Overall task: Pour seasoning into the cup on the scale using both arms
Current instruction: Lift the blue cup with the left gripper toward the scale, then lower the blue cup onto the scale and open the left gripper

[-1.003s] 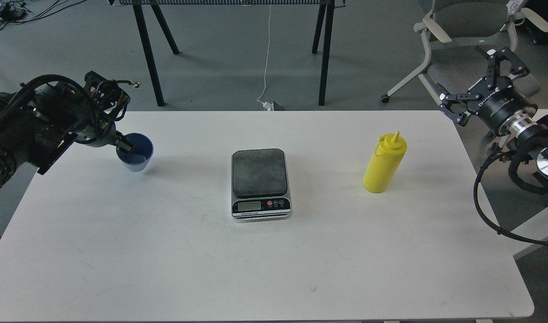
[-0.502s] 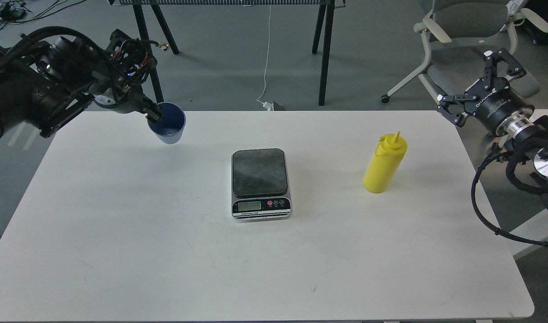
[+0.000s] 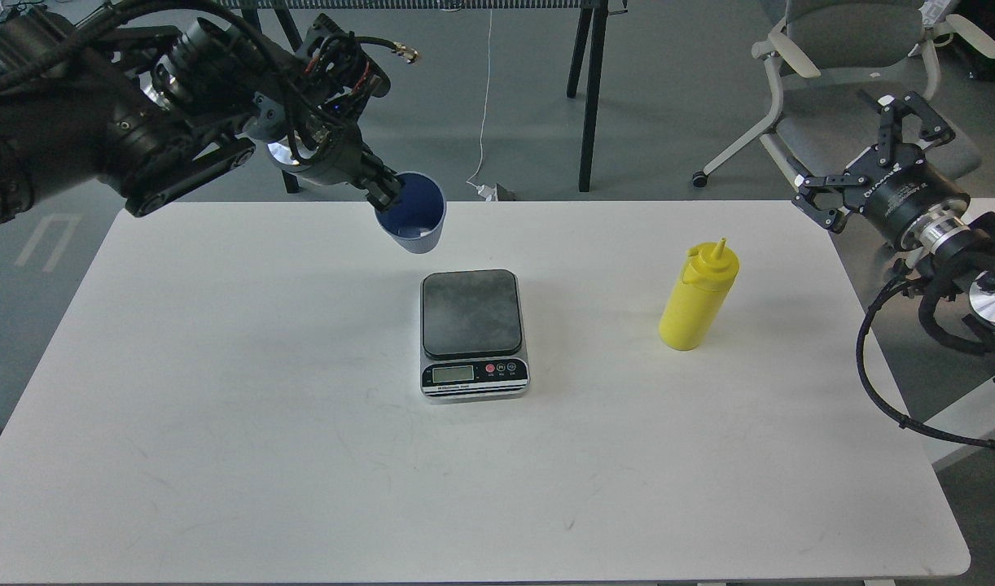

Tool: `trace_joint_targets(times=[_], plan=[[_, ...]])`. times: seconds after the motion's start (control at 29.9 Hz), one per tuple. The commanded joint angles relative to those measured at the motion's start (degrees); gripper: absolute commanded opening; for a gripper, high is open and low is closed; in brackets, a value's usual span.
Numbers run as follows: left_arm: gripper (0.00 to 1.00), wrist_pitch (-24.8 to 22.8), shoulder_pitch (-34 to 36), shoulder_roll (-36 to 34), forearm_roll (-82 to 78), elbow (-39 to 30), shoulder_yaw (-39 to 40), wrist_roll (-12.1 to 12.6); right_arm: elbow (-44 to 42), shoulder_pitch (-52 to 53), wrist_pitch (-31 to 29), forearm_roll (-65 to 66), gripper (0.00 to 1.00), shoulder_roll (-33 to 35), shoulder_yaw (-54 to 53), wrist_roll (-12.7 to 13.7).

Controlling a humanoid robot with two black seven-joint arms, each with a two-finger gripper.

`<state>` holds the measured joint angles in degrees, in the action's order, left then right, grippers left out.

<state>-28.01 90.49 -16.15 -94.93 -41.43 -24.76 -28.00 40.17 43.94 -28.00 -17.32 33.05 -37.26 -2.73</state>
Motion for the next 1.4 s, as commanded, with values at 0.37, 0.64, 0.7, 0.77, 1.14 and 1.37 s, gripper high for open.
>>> trace_joint_targets(times=[0.37,0.64,0.7,0.77,1.14,1.37], plan=[[0.07,0.0,-1.1,7.6,0.4,-0.1,0.1,0.0,0.0,0.0,0.0,0.0,0.99,0.2,-0.1,0.0],[0.08,0.0,-4.3,8.2,0.1,0.6,-0.2,0.0,0.0,-0.1,0.0,0.0,0.99,0.2,-0.4,0.0],[0.08,0.0,-5.1,8.3,0.1,0.7,-0.2,0.0,0.0,-0.1,0.0,0.0,0.99,0.2,-0.4,0.0],[0.08,0.0,-5.8,8.3,0.1,0.7,-0.3,0.0,0.0,-0.1,0.0,0.0,0.99,0.2,-0.4,0.0],[0.10,0.0,-6.3,8.9,0.1,2.7,-0.2,0.0,0.0,-0.5,0.0,0.0,0.99,0.2,-0.5,0.0],[0.10,0.0,-6.3,9.1,0.2,2.8,-0.2,0.0,0.0,-0.8,0.0,0.0,0.99,0.3,-0.5,0.0]])
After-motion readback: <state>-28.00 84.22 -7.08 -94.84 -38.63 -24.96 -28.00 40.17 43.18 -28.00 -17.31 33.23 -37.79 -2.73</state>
